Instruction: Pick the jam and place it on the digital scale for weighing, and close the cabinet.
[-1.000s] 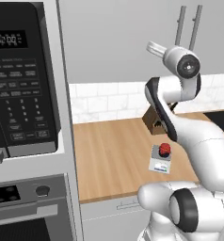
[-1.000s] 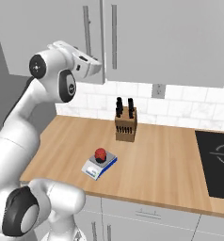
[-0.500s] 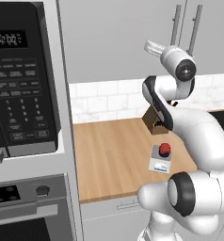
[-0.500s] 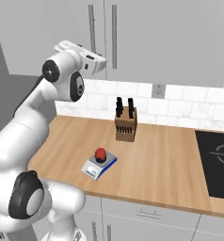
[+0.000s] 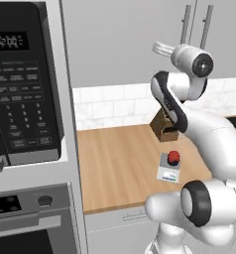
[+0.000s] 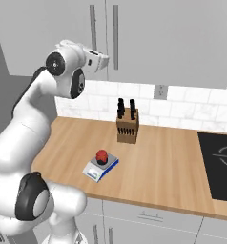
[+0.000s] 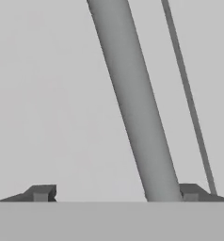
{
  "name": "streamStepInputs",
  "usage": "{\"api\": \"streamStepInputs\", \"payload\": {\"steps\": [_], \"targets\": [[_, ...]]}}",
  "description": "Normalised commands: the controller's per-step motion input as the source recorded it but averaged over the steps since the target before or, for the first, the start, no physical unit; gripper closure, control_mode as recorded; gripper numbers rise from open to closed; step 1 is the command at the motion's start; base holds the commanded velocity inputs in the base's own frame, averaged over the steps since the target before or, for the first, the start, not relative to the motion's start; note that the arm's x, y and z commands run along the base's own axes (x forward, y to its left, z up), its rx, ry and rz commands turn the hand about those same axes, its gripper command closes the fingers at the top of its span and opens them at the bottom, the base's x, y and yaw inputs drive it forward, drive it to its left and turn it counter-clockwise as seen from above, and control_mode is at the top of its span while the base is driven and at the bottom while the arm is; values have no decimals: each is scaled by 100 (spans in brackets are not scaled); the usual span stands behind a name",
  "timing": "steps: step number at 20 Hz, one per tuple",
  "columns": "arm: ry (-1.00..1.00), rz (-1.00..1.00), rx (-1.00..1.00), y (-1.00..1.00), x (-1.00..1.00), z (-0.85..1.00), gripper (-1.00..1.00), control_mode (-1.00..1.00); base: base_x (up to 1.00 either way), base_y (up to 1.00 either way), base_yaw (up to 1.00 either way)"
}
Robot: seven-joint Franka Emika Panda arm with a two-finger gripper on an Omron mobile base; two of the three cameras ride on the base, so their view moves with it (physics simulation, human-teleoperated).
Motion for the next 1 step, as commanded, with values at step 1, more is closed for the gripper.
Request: {"api": "streamStepInputs", "payload": {"steps": [1], "targets": [[18,9,0,-2,100,-53,-100,-100,0,0,0]]}}
